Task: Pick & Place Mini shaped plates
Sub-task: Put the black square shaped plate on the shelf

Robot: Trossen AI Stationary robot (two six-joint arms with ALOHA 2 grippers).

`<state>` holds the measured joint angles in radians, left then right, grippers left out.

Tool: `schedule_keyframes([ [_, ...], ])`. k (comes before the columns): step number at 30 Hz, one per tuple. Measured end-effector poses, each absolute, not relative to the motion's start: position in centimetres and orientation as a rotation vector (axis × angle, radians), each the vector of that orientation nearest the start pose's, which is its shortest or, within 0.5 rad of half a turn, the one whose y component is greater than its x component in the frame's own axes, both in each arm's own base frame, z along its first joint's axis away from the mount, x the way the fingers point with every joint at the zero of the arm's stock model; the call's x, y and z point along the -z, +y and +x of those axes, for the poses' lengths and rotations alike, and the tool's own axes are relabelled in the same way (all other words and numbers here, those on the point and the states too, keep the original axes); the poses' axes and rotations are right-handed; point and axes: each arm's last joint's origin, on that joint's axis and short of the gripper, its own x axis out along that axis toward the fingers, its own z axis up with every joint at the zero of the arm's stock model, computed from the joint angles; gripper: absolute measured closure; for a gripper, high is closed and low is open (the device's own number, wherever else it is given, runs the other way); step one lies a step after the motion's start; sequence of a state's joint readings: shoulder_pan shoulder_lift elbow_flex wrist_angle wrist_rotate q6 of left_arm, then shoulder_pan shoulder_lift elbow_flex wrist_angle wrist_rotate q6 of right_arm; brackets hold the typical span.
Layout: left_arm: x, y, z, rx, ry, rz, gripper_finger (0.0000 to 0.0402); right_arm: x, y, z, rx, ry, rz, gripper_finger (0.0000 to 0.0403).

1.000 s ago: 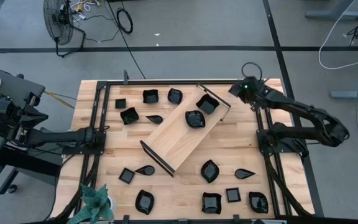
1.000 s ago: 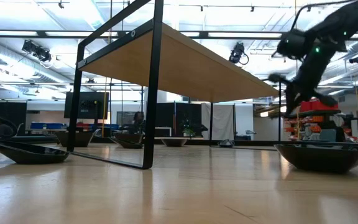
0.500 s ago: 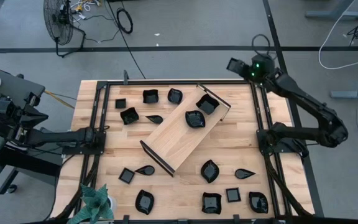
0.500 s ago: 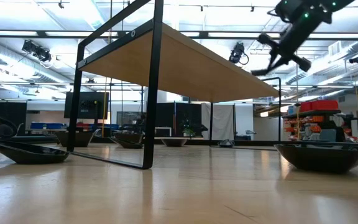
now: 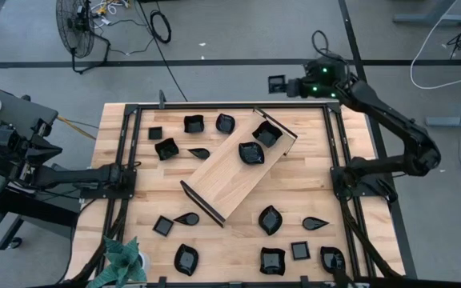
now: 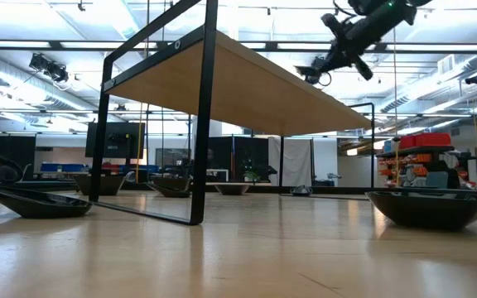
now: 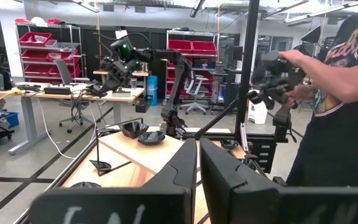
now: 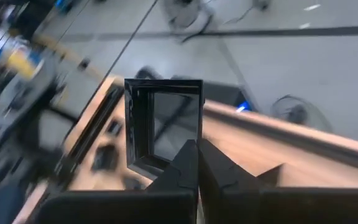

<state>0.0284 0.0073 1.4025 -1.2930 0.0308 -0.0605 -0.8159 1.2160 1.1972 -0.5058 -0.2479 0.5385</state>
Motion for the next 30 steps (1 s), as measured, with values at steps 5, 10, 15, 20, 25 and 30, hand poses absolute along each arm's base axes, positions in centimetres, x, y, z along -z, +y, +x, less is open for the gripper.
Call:
schedule_keyframes([
  [5,-36.7,-0.6,-16.4,0.005,-0.102,-0.057,0.0376,-36.5,-17.0,20.6,0.531,0.374,0.720,0.0403],
  [10,-36.7,-0.6,-16.4,0.005,-0.102,-0.057,0.0376,-37.3,-15.4,23.1,0.417,0.405,0.692,0.0403],
  [15,-36.7,-0.6,-16.4,0.005,-0.102,-0.057,0.0376,-37.6,-13.6,26.0,0.315,0.444,0.670,0.0403],
  [20,-36.7,-0.6,-16.4,0.005,-0.102,-0.057,0.0376,-36.9,-12.0,28.5,0.251,0.498,0.703,0.0403],
  [25,-36.7,-0.6,-16.4,0.005,-0.102,-0.057,0.0376,-35.9,-10.0,30.0,0.198,0.564,0.718,0.0403],
  [30,-36.7,-0.6,-16.4,0.005,-0.102,-0.057,0.0376,-35.5,-7.9,30.7,0.113,0.628,0.720,0.0403],
])
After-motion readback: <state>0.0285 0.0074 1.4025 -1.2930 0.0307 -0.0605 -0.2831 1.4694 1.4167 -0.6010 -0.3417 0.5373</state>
